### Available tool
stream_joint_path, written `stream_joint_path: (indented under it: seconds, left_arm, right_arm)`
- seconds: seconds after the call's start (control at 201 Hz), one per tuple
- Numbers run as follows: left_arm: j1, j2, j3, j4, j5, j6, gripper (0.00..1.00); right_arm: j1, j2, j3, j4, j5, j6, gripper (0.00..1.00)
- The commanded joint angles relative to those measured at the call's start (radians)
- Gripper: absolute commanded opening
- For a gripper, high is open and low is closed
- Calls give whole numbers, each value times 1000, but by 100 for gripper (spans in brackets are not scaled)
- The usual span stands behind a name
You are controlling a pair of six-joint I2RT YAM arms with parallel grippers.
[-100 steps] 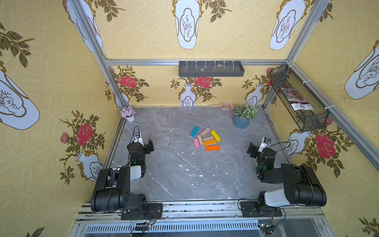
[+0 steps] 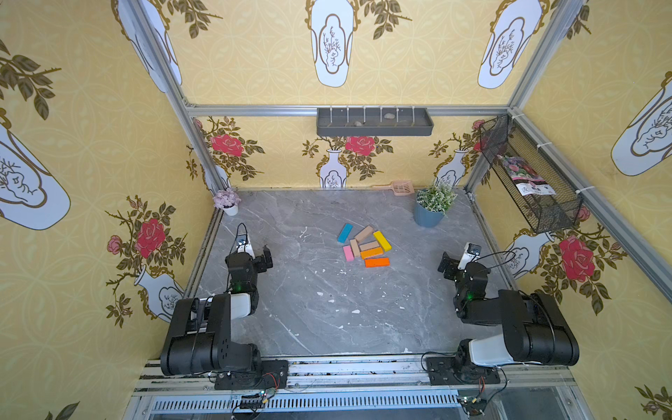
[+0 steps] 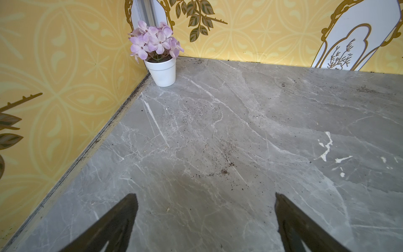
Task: Assemble a giraffe with building blocks
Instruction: Pick up the building block from the center of the board.
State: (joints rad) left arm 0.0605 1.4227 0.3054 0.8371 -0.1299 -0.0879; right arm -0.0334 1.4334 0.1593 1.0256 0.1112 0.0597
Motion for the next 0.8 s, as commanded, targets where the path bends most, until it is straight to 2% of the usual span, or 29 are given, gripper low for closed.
stream_joint_path:
  seconds: [0.0,0.403,0.513,0.553,0.632,0.682,0.727,0.792]
  left_arm:
    - [1,2,0,14,6,-2,99]
    - [1,0,-4,18,6,0,99]
    - [-2,-37,-2,2,52,24,99]
    - [-10,-98,23,-93,53,33,99]
    - [-39,-233,185,-518,-19,-48,99]
    - [-90,-277,249,-668,-31,-43,99]
    - [-200,-319,250,-679,-95,-4,99]
    - [-368,-380,263,-699,-173,29,99]
  right_arm:
    - [0,1,2,42,-2,9,98]
    - [-2,0,2,41,-8,11,98]
    - [20,-6,-11,67,26,-2,97]
    - [48,-19,-15,67,79,-9,98]
    - [85,-95,-54,90,157,-29,97]
    - [166,-198,-34,-27,255,-81,97]
    - [248,-305,17,-200,293,-142,97]
    - [326,-398,87,-374,285,-175,97]
